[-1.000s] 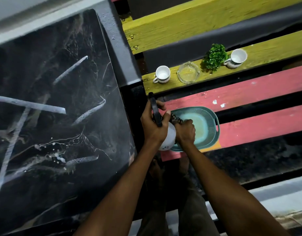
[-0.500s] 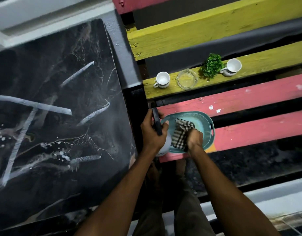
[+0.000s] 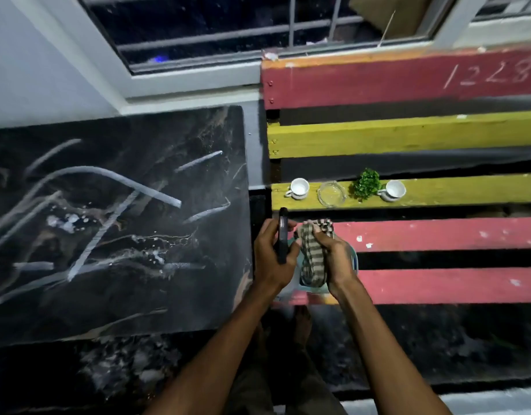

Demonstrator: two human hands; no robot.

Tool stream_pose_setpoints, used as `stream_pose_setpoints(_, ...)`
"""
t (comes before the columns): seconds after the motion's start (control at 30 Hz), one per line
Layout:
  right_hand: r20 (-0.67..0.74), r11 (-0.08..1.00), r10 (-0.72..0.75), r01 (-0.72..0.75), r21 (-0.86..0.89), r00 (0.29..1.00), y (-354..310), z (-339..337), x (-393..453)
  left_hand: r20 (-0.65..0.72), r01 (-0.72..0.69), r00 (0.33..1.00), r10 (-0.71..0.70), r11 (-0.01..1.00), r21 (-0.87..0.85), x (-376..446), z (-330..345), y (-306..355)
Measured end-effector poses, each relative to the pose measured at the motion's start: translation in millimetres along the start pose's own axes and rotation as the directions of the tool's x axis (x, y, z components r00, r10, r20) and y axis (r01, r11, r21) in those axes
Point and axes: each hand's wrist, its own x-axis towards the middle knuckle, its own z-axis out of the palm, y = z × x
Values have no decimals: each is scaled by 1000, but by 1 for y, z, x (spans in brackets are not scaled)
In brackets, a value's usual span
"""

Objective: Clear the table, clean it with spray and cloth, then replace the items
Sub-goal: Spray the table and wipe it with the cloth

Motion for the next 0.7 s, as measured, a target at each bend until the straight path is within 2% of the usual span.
stream_pose_setpoints(0.17, 118, 964, -109, 134, -231, 987, -9, 44, -32, -188, 44, 981, -50, 998, -40, -14, -44, 26)
stream_pose_setpoints(0.27, 216, 926, -108, 177, -334, 970, -5, 69, -43, -244, 85, 965, -92, 996, -38, -23, -75, 32)
stream_pose_setpoints(0.4, 267, 895, -99, 203, -396, 959, 10, 104, -54, -291, 130, 947, -138, 990, -48, -37, -120, 28)
stream_pose_setpoints(0.57, 215, 915, -69, 147, -375, 974, 45, 156, -69, -354, 227, 906, -230, 972, -51, -48, -186, 12)
stream_pose_setpoints(0.7, 138, 936, -36, 81, -342, 990, 77, 202, -79, -326, 268, 906, -269, 962, -47, -51, -245, -13)
